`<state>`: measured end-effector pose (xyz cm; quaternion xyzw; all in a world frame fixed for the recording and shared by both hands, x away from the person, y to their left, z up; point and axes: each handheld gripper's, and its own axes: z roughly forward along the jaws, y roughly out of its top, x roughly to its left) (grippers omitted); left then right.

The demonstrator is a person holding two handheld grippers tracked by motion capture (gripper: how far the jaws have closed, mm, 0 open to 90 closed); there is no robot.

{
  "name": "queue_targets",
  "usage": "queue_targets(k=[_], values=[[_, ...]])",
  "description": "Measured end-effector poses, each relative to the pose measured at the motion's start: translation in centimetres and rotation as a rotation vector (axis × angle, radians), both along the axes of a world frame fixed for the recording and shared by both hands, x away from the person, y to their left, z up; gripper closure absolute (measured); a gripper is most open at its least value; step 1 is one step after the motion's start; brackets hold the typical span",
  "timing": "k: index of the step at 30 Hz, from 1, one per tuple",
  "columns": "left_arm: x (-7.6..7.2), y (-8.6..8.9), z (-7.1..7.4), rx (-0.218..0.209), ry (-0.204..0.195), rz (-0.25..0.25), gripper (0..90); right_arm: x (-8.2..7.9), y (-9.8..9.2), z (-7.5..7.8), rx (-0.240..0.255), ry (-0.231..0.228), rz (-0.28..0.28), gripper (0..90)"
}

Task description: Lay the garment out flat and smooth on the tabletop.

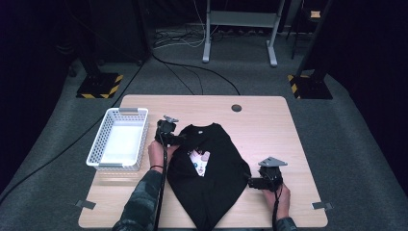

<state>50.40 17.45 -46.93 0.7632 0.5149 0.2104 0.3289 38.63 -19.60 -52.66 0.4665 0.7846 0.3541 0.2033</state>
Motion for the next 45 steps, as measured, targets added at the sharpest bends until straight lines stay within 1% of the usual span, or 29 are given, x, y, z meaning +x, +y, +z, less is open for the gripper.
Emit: queue_targets(k=[2, 7, 8, 9, 12, 14, 17, 18, 20, 22, 24, 26, 27, 31, 35, 37, 39, 40, 43, 45], values=[[-0.6, -0.2, 0.2, -0.018, 0.003, -0.024, 23.9, 0.0, 0.0, 0.0, 0.0, 0.0, 0.0, 15.2], [-2.8, -1.0, 0.2, -0.03, -0.005, -0.079, 15.4, 0.0, 0.0, 0.0, 0.001, 0.0, -0.001, 15.2], [-3.3, -1.2, 0.1, -0.031, -0.005, -0.091, 15.6, 0.0, 0.0, 0.0, 0.001, 0.0, -0.001, 15.2], [-3.8, -1.3, 0.0, -0.029, -0.004, -0.104, 15.1, 0.0, 0.0, 0.0, 0.001, 0.0, -0.001, 15.2], [-5.7, -1.8, -0.4, -0.021, -0.021, -0.138, 11.9, 0.0, 0.0, 0.0, 0.002, 0.001, -0.001, 15.1], [-7.1, -1.9, -0.7, -0.033, -0.026, -0.158, 10.7, 0.0, 0.0, 0.0, 0.002, 0.001, -0.002, 15.2], [-9.1, -1.9, -1.2, -0.044, -0.038, -0.177, 9.3, 0.0, 0.0, 0.0, 0.001, 0.001, -0.002, 15.2], [-9.8, -1.9, -1.3, -0.04, -0.037, -0.185, 8.4, 0.0, 0.0, 0.0, 0.001, 0.001, -0.003, 15.2], [-11.2, -1.9, -1.5, -0.018, -0.064, -0.182, 7.8, 0.0, 0.0, 0.0, 0.001, 0.001, -0.004, 15.1], [-12.2, -1.6, -1.5, -0.045, -0.071, -0.181, 6.9, 0.0, 0.0, 0.0, 0.001, 0.001, -0.004, 15.1], [-13.1, -1.5, -1.6, -0.037, -0.076, -0.174, 6.2, 0.0, 0.0, 0.0, 0.001, 0.001, -0.005, 15.1], [-13.7, -1.6, -2.0, -0.045, -0.055, -0.191, 6.1, 0.0, 0.0, 0.0, 0.001, 0.001, -0.005, 15.1], [-13.9, -1.7, -2.2, -0.039, -0.05, -0.195, 5.8, 0.0, 0.0, 0.0, 0.001, 0.001, -0.005, 15.0], [-14.1, -2.0, -3.4, -0.035, -0.007, -0.202, 2.8, 0.1, -0.1, 0.0, 0.001, 0.004, -0.028, 14.0], [-14.4, -2.4, -4.2, -0.011, -0.001, -0.199, 2.4, 0.3, -0.1, 0.0, -0.006, 0.008, -0.044, 10.8], [-14.3, -2.6, -4.5, 0.008, 0.007, -0.195, 2.5, 0.3, -0.1, 0.0, -0.008, 0.009, -0.054, 8.8], [-14.1, -3.1, -4.9, 0.064, 0.033, -0.207, 0.9, 0.5, -0.1, -0.1, -0.011, 0.017, -0.08, 5.5], [-14.0, -3.4, -5.2, 0.08, 0.03, -0.215, 0.0, 0.6, -0.1, -0.1, -0.014, 0.02, -0.088, 4.9], [-14.0, -3.6, -5.5, 0.051, 0.005, -0.199, 0.0, 0.8, -0.2, -0.1, -0.012, 0.021, -0.115, 4.9], [-14.0, -3.6, -5.8, 0.023, -0.014, -0.191, 0.0, 1.0, -0.3, -0.1, -0.012, 0.019, -0.127, 4.9]])
